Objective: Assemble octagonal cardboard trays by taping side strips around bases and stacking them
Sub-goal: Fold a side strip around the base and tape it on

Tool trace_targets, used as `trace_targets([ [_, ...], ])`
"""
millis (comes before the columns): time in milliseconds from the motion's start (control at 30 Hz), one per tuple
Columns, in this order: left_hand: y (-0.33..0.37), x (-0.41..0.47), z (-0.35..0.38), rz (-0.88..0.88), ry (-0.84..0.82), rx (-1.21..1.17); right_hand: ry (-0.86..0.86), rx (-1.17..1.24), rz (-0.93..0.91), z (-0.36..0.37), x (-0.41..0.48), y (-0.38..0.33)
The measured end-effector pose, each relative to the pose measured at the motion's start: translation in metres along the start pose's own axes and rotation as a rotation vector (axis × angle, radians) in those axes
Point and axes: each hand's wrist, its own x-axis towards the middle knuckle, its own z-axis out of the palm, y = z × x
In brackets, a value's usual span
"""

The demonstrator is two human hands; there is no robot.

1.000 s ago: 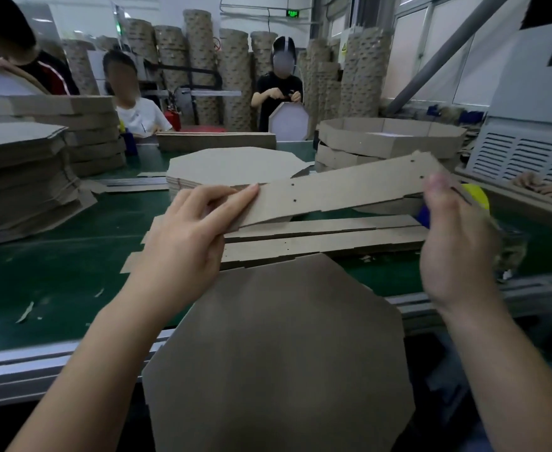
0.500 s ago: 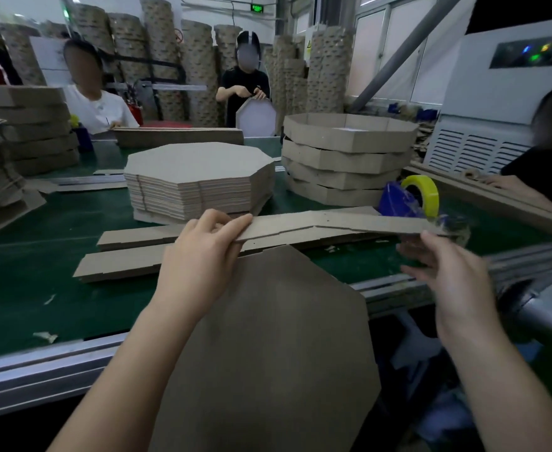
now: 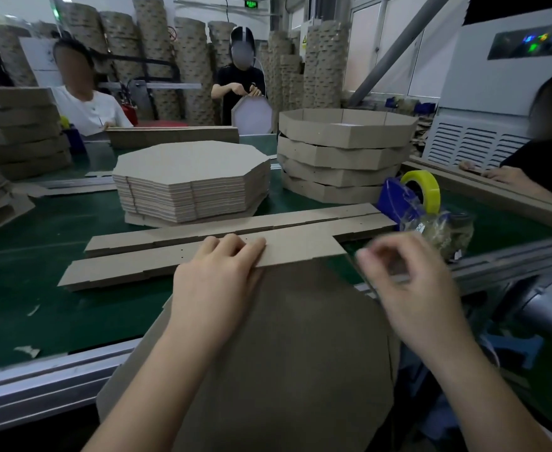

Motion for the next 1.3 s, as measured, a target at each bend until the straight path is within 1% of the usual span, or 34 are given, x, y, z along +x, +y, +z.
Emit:
trace_targets([
  [67, 0.008, -0.001, -0.006, 0.036, 0.015, 0.009, -0.247, -0.071, -0.179, 0.006, 0.012, -0.01],
  [100, 0.011, -0.002, -0.009, 0.058, 0.023, 0.013, -0.379, -0.117, -0.209, 0.007, 0.018, -0.013],
  [167, 0.014, -0.005, -0.014, 0.107, 0.06, 0.001, -0.57, -0.092, -0.189, 0.008, 0.027, -0.013],
  [200, 0.013, -0.007, -0.017, 0.124, 0.071, -0.037, -0.611, -0.022, -0.169, 0.008, 0.029, -0.011],
  [267, 0.005, -0.012, -0.026, 0.111, 0.039, -0.134, -0.606, 0.11, -0.153, 0.007, 0.03, -0.008],
  [300, 0.0, -0.013, -0.033, 0.072, 0.007, -0.146, -0.591, 0.15, -0.152, 0.006, 0.03, -0.008],
  [367, -0.011, -0.018, -0.044, -0.066, -0.077, -0.105, -0.58, 0.187, -0.147, 0.005, 0.03, -0.006],
  [400, -0.014, -0.02, -0.046, -0.166, -0.13, -0.152, -0.579, 0.206, -0.136, 0.005, 0.03, -0.005],
  [467, -0.017, -0.024, -0.043, -0.329, -0.18, -0.433, -0.582, 0.231, -0.117, 0.003, 0.031, -0.004],
  [500, -0.015, -0.026, -0.04, -0.365, -0.151, -0.566, -0.58, 0.234, -0.11, 0.002, 0.033, -0.004],
  [567, -0.012, -0.026, -0.037, -0.334, -0.057, -0.684, -0.561, 0.232, -0.097, -0.003, 0.037, -0.004],
  [700, -0.012, -0.019, -0.043, -0.262, 0.027, -0.749, -0.561, 0.233, -0.127, -0.013, 0.045, -0.007],
  [867, -0.012, -0.022, -0.043, -0.194, -0.011, -0.734, -0.593, 0.123, -0.211, -0.011, 0.043, -0.014],
  [1000, -0.015, -0.025, -0.04, -0.184, -0.011, -0.719, -0.611, 0.158, -0.229, -0.003, 0.038, -0.013],
  [1133, -0.019, -0.026, -0.04, -0.176, -0.017, -0.716, -0.595, 0.159, -0.272, 0.003, 0.034, -0.008],
  [1300, -0.026, -0.026, -0.037, -0.179, -0.031, -0.76, -0.6, 0.086, -0.372, 0.005, 0.034, -0.007],
])
